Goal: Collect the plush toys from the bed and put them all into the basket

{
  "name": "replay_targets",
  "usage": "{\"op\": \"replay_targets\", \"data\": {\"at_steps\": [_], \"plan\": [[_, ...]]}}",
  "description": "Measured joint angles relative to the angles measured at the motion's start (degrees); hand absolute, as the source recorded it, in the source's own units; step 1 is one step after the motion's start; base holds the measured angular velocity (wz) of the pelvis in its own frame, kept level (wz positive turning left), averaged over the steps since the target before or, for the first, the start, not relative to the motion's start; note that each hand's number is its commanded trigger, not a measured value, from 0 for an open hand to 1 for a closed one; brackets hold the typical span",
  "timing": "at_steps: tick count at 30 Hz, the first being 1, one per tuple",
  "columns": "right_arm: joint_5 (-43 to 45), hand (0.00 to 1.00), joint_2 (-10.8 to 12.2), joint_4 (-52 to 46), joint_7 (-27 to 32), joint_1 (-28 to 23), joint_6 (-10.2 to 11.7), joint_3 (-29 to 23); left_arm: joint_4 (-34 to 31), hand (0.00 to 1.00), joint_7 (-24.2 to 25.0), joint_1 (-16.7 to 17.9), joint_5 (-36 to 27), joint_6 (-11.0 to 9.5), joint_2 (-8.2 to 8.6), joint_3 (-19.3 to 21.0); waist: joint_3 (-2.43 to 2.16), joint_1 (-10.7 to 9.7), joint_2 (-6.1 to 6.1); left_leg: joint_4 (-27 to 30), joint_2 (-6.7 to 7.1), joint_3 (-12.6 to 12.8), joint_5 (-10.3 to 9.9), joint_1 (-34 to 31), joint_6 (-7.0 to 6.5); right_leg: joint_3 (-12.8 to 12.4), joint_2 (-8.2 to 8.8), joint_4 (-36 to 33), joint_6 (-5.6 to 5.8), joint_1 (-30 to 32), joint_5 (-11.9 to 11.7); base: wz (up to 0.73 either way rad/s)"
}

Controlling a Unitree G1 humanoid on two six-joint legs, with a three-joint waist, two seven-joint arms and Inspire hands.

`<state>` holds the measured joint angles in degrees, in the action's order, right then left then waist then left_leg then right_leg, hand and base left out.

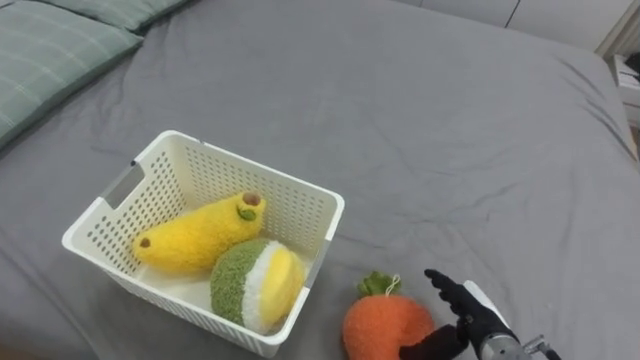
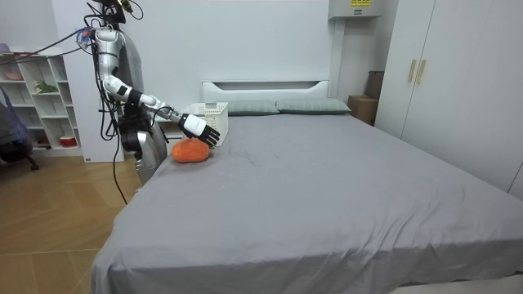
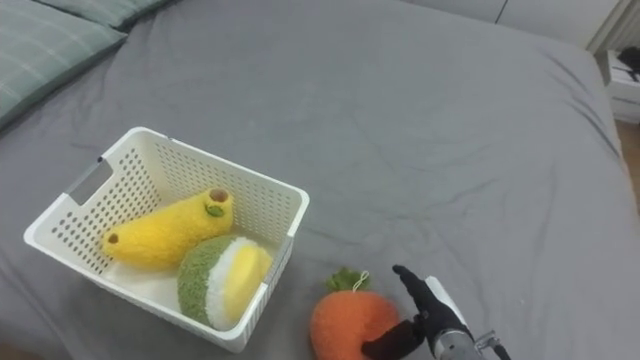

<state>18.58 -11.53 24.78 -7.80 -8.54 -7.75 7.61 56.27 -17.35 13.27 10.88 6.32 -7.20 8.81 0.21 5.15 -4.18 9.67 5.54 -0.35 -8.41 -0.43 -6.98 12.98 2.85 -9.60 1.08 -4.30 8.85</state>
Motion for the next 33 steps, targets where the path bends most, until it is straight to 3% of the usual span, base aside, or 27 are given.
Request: {"op": "replay_targets", "data": {"at_steps": [17,18,19,20,33], "plan": [[1.96,0.0,0.79,0.3,-5.01,0.04,-1.84,0.02,-2.4,0.0,-0.03,1.44,-0.01,1.98,0.6,-0.02,0.01,0.39,0.55,0.72,0.19,-1.51,-0.02,-0.07,0.04,1.22,0.02,0.06,0.0,-0.78,0.0,0.05],[1.94,0.53,0.81,0.77,-5.01,0.05,-1.84,0.03,-2.4,0.0,-0.03,1.31,-0.04,1.99,0.71,-0.03,-0.01,0.72,0.65,0.76,0.19,-1.5,-0.02,-0.05,0.04,1.22,0.03,0.05,0.0,-0.82,0.0,0.0],[1.92,0.82,0.81,1.07,-5.01,0.05,-1.88,0.05,-2.4,0.0,-0.03,1.21,-0.07,1.99,0.75,-0.13,-0.01,0.85,0.67,0.78,0.2,-1.5,-0.02,-0.03,0.04,1.24,0.04,0.03,0.0,-0.85,0.0,0.0],[1.92,1.0,0.82,1.49,-5.04,0.05,-2.24,0.19,-2.4,0.0,-0.03,1.13,-0.07,2.0,0.81,-0.44,-0.02,1.18,0.72,0.83,0.19,-1.5,-0.02,-0.02,0.05,1.24,0.04,0.01,0.0,-0.88,0.0,0.0],[4.13,1.0,2.05,1.54,-5.57,0.31,-3.44,1.93,-2.38,0.0,0.01,0.98,-0.09,2.03,2.16,-0.79,0.06,3.07,0.72,1.3,0.22,-1.66,-0.24,-0.04,0.33,1.69,0.08,0.04,0.0,-1.21,0.0,0.0]]}}
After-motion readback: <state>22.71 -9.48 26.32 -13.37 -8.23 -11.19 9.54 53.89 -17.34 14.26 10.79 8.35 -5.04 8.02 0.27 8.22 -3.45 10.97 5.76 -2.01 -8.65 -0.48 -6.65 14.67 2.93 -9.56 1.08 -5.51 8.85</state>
